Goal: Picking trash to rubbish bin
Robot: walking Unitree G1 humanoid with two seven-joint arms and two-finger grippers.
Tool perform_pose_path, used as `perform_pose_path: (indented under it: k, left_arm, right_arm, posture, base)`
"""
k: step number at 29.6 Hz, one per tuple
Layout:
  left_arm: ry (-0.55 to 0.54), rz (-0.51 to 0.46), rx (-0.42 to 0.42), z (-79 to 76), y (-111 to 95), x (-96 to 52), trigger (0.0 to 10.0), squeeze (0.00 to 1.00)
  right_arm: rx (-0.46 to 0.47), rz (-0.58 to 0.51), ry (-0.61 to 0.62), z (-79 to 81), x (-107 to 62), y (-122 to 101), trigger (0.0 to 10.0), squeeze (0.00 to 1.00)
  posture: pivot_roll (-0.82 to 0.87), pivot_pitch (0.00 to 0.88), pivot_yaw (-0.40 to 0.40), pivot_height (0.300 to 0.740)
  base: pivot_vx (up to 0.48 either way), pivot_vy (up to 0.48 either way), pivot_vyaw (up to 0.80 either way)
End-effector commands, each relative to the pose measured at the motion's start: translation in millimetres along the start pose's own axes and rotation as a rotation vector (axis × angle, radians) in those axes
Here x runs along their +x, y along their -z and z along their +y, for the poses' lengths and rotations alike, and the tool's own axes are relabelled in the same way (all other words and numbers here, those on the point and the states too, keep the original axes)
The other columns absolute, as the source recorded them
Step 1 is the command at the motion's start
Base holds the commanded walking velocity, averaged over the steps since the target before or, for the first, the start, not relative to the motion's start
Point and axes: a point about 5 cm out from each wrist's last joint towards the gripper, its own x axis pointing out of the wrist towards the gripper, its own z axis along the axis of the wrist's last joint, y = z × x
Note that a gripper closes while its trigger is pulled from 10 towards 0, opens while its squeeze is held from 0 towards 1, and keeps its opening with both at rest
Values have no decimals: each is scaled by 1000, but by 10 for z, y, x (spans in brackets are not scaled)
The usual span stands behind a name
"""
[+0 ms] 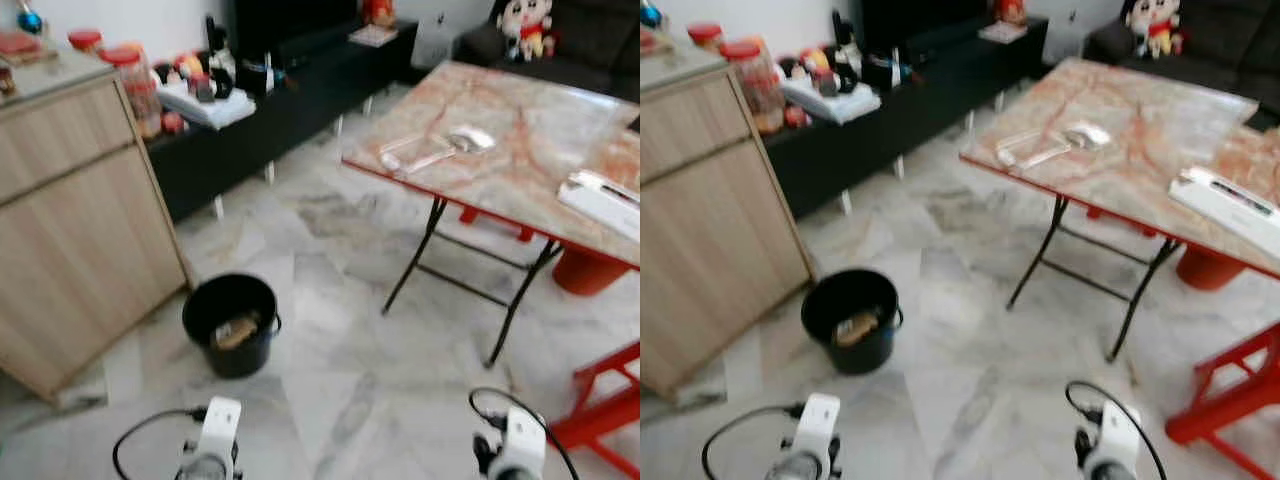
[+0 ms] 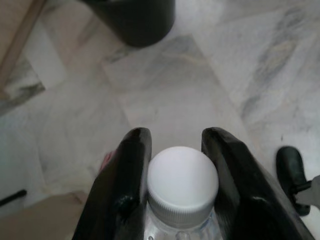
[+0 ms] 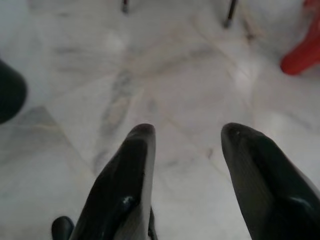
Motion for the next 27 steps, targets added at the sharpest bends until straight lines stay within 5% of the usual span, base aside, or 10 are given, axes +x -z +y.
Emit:
perform_pose_path:
  k: [1, 7, 16, 27]
  left_arm:
    - [18, 10, -11, -50, 11, -3, 10000, 0]
    - [17, 9, -14, -56, 2, -2, 10000, 0]
    - [20, 7, -15, -63, -3, -1, 10000, 0]
    - [20, 5, -15, -65, -9, 0, 10000, 0]
  right_arm:
    - [23, -15, 21, -48, 0, -33, 10000, 0]
    - [47, -19, 25, -55, 6, -60, 10000, 0]
    - [61, -23, 33, -62, 10, -77, 10000, 0]
    - [67, -34, 36, -71, 8, -86, 10000, 0]
  posture:
    - [-64, 41, -74, 740]
    - [-65, 43, -76, 740]
    - [-65, 42, -76, 740]
    - [-65, 43, -77, 740]
  base:
    - [251, 0, 0]
    - [250, 0, 0]
    - [251, 0, -740]
    - [250, 0, 0]
